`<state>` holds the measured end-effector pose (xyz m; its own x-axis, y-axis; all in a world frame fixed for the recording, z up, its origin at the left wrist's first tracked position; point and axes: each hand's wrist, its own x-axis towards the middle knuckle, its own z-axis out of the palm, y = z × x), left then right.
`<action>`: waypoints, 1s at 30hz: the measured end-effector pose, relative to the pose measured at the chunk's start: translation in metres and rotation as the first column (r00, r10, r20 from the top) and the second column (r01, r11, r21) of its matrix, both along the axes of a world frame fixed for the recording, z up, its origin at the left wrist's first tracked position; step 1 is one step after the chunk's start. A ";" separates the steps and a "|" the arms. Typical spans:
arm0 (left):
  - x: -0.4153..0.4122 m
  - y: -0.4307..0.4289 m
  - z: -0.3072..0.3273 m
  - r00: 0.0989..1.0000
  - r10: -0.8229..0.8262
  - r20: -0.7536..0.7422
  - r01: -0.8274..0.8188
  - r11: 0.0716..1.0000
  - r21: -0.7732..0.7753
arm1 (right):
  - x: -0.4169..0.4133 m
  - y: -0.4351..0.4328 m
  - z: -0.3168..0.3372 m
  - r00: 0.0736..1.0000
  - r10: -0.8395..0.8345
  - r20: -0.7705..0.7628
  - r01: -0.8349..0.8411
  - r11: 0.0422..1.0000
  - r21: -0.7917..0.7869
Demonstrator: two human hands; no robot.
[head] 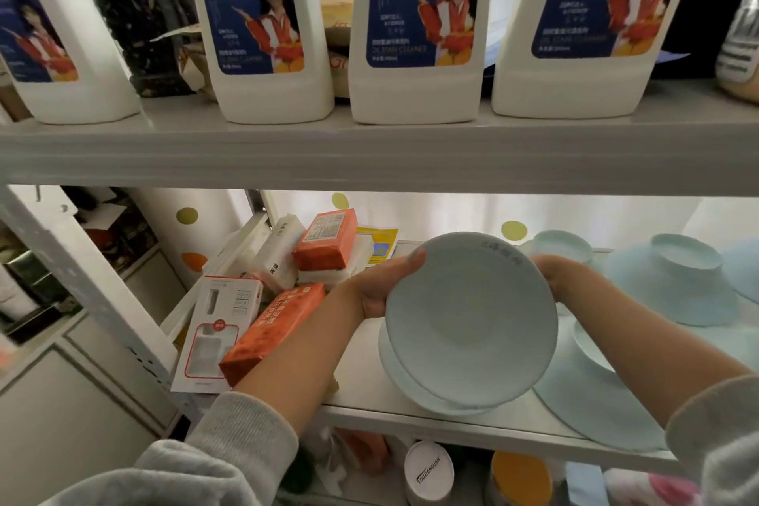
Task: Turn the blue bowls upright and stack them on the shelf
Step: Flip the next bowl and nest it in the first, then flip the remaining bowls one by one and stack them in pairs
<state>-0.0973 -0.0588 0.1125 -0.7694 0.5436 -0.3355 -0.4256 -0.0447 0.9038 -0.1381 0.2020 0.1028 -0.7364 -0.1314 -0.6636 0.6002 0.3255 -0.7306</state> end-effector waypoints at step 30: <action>0.010 0.001 -0.060 0.764 0.052 -0.643 -0.570 0.522 -0.635 | 0.034 -0.050 -0.034 0.816 -0.201 -0.542 0.318 0.939 0.132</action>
